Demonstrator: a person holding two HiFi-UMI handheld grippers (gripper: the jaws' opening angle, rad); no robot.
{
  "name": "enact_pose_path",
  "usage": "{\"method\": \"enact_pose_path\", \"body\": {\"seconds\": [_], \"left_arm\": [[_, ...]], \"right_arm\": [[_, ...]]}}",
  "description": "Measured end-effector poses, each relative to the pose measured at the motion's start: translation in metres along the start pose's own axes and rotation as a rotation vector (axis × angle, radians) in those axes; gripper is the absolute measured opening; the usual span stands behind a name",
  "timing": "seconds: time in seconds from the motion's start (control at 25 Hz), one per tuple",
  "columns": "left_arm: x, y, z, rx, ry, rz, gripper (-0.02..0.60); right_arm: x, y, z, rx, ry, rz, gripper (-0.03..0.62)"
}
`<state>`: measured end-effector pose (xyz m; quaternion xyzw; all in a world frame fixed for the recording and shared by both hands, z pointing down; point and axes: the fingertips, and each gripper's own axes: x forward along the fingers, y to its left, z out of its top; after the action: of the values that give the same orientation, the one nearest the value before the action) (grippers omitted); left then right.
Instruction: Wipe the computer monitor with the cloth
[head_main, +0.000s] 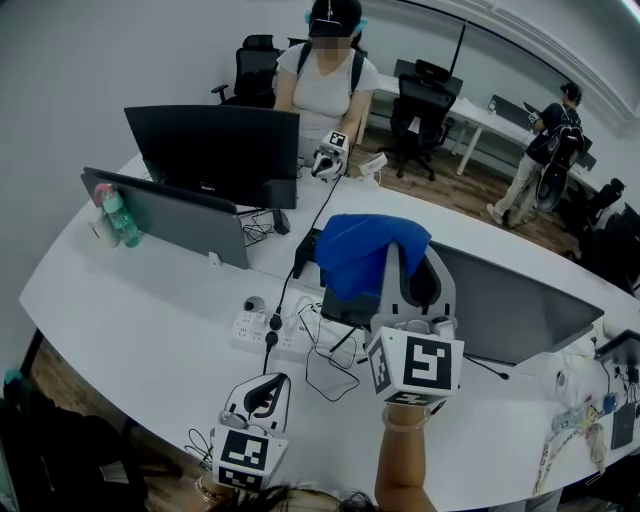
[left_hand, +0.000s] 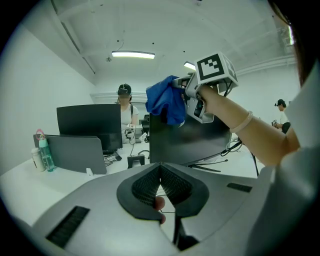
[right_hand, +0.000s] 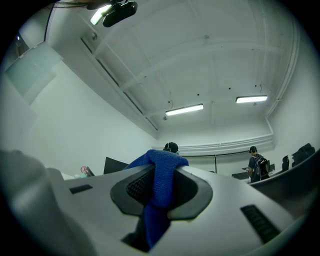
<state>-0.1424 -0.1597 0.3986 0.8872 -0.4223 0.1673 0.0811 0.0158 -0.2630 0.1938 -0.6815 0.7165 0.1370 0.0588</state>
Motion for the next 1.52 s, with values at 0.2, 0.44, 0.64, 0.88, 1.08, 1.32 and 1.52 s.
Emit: {"method": "enact_pose_path", "body": {"seconds": [0.2,0.44,0.64,0.88,1.08,1.32,1.52], "left_arm": [[0.003,-0.014,0.004,0.01,0.001,0.005,0.009],[0.009,-0.03,0.006,0.017,0.008,0.008,0.009],[0.012,-0.037,0.009,0.036,-0.004,0.015,0.009],[0.016,-0.049,0.01,0.03,0.015,0.005,0.009],[0.02,-0.058,0.011,0.076,-0.02,0.008,0.009],[0.016,-0.07,0.015,0.046,0.006,0.01,0.009],[0.013,-0.08,0.012,0.059,0.015,0.023,0.009]], "right_arm": [[-0.004,-0.011,0.002,-0.003,-0.003,-0.002,0.063],[-0.009,-0.023,0.003,0.008,-0.009,0.009,0.063],[-0.012,-0.03,0.004,0.019,-0.013,0.014,0.063],[-0.015,-0.042,0.004,0.023,-0.013,0.009,0.063],[-0.022,-0.053,0.006,0.023,-0.014,0.002,0.063],[-0.027,-0.066,0.005,0.032,-0.011,-0.006,0.063],[-0.028,-0.071,0.006,0.035,-0.009,0.001,0.063]]}}
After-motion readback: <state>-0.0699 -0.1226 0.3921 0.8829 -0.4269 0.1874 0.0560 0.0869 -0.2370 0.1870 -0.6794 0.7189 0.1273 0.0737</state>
